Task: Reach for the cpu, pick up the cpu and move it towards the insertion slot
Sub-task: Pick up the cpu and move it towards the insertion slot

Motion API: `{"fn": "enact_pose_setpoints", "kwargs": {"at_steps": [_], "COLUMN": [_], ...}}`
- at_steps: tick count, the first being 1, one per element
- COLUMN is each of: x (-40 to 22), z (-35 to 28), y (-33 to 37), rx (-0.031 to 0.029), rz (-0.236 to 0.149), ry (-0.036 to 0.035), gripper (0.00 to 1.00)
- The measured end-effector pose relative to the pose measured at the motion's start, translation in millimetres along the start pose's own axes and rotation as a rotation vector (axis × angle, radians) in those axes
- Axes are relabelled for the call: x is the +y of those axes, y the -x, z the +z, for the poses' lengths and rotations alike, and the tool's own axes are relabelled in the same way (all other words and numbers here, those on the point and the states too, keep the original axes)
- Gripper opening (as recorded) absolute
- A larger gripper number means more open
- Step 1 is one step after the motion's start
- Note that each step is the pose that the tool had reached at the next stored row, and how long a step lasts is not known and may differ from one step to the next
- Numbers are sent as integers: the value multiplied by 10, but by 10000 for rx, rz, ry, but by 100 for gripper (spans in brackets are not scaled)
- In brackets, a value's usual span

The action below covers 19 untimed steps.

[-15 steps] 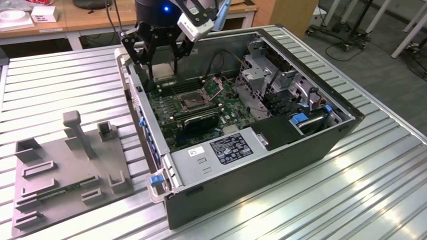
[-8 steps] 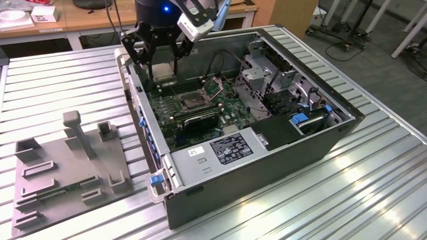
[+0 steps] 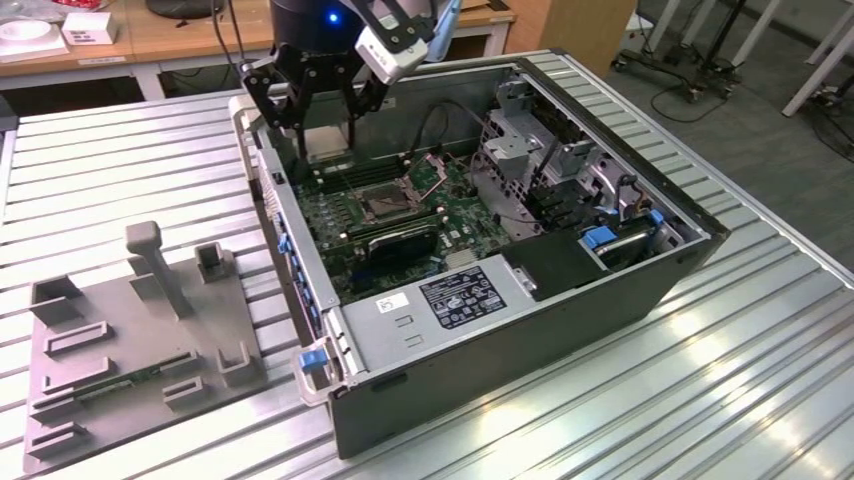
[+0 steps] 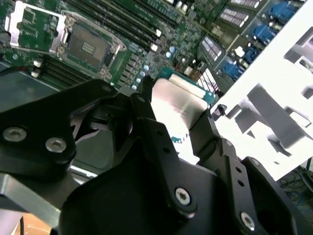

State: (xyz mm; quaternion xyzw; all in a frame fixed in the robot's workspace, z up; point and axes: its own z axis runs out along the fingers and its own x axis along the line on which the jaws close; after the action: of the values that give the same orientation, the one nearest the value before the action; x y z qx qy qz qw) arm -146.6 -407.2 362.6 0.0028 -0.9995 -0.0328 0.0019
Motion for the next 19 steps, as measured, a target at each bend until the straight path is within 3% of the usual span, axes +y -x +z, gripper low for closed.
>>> {"fn": "enact_pose_setpoints", "kwargs": {"at_steps": [19], "x": [0], "z": [1], "y": [41], "rx": [-1], "rz": [1], "ry": [0], "gripper": [55]}}
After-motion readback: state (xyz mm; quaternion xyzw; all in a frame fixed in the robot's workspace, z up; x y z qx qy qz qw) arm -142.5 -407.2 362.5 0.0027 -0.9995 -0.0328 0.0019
